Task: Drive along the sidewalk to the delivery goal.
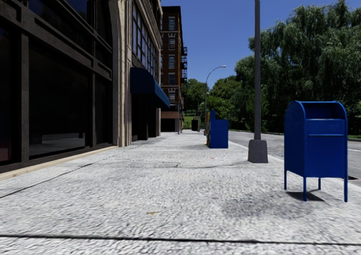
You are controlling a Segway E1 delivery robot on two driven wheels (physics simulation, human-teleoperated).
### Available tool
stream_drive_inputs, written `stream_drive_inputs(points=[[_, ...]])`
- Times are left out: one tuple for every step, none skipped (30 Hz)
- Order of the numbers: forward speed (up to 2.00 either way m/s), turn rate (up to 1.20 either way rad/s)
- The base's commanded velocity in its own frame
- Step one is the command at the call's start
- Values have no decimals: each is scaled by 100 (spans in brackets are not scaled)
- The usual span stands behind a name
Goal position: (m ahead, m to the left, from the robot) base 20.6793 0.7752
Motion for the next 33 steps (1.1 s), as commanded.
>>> stream_drive_inputs(points=[[200, 0], [200, 0], [200, 0], [200, 0], [200, 0], [200, 0], [200, 0], [200, 0], [200, 0], [200, 0], [200, 0], [200, 0], [200, 0], [200, 0], [200, 0], [200, 0], [200, 0], [200, 0], [200, 0], [200, 0], [200, 0], [200, 0], [200, 0], [200, 0], [200, 0], [200, 0], [200, 0], [200, 0], [200, 0], [200, 0], [200, 0], [200, 0], [200, 0]])
